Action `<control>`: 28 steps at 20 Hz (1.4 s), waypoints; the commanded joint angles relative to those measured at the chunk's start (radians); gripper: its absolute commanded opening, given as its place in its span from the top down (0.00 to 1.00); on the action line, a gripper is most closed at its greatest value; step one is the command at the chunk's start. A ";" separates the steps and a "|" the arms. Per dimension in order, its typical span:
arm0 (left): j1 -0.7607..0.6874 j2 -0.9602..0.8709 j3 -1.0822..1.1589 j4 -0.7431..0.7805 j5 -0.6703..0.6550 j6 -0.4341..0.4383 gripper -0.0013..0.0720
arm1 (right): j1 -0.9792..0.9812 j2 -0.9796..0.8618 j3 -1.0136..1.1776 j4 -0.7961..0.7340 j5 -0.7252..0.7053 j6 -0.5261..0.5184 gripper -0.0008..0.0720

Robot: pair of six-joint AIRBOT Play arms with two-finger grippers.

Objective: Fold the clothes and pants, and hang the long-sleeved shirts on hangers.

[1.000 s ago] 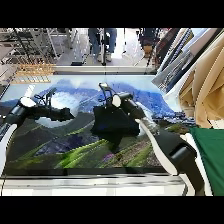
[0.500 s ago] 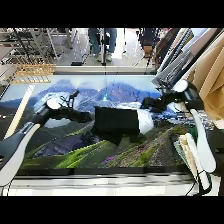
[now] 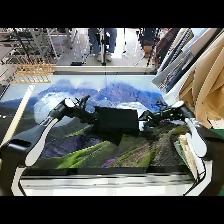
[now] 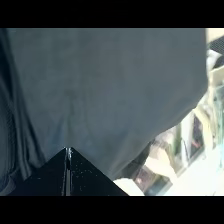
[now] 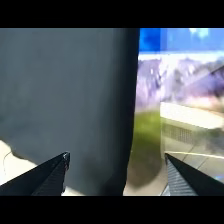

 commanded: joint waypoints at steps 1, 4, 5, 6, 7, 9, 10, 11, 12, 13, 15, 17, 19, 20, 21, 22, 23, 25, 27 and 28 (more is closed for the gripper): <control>-0.004 -0.049 0.028 0.013 -0.084 -0.082 0.98 | 0.045 -0.093 0.048 0.046 -0.002 -0.057 0.04; -0.003 -0.052 0.028 0.006 -0.112 -0.089 0.98 | 0.108 -0.155 0.143 0.044 0.028 -0.052 0.25; -0.003 -0.040 0.031 -0.002 -0.114 -0.086 0.98 | 0.124 -0.159 0.169 0.044 0.030 -0.062 0.46; 0.000 -0.019 0.034 -0.002 -0.117 -0.081 0.98 | 0.134 -0.156 0.201 0.040 0.046 -0.062 0.79; 0.004 0.018 0.034 -0.002 -0.130 -0.055 0.98 | 0.137 -0.149 0.238 0.032 0.082 -0.061 0.94; 0.019 0.119 0.034 0.002 -0.211 -0.012 0.98 | 0.132 -0.089 0.304 -0.018 0.149 -0.031 0.96; 0.026 0.175 0.034 0.002 -0.274 0.009 0.98 | 0.123 -0.028 0.322 -0.068 0.155 0.009 0.96; 0.031 0.239 0.034 0.003 -0.350 0.031 0.98 | 0.107 0.039 0.333 -0.114 0.154 0.048 0.96; 0.033 0.298 0.034 0.010 -0.417 0.045 0.98 | 0.079 0.117 0.343 -0.158 0.154 0.107 0.96; 0.033 0.362 0.034 0.029 -0.476 0.050 0.98 | 0.043 0.192 0.349 -0.190 0.154 0.166 0.96; 0.032 0.482 0.033 0.071 -0.537 0.052 0.98 | -0.068 0.354 0.353 -0.223 0.169 0.261 0.96; 0.033 0.592 0.033 0.108 -0.542 0.056 0.98 | -0.220 0.508 0.353 -0.260 0.196 0.311 0.96; 0.033 0.682 0.033 0.153 -0.542 0.059 0.98 | -0.390 0.610 0.352 -0.314 0.243 0.344 0.96; 0.033 0.717 0.033 0.165 -0.542 0.059 0.98 | -0.488 0.648 0.348 -0.345 0.282 0.348 0.96; 0.033 0.748 0.033 0.171 -0.542 0.066 0.98 | -0.579 0.676 0.333 -0.373 0.322 0.362 0.96; 0.033 0.770 0.032 0.174 -0.542 0.089 0.98 | -0.677 0.704 0.302 -0.397 0.365 0.363 0.96; 0.033 0.788 0.032 0.179 -0.542 0.105 0.98 | -0.768 0.736 0.249 -0.430 0.390 0.364 0.96; 0.033 0.803 0.031 0.179 -0.543 0.124 0.98 | -0.907 0.804 0.117 -0.507 0.412 0.359 0.96; 0.033 0.798 0.030 0.179 -0.544 0.154 0.98 | -1.006 0.874 -0.057 -0.605 0.434 0.360 0.96; 0.033 0.791 0.029 0.179 -0.544 0.168 0.98 | -1.033 0.906 -0.147 -0.695 0.435 0.363 0.96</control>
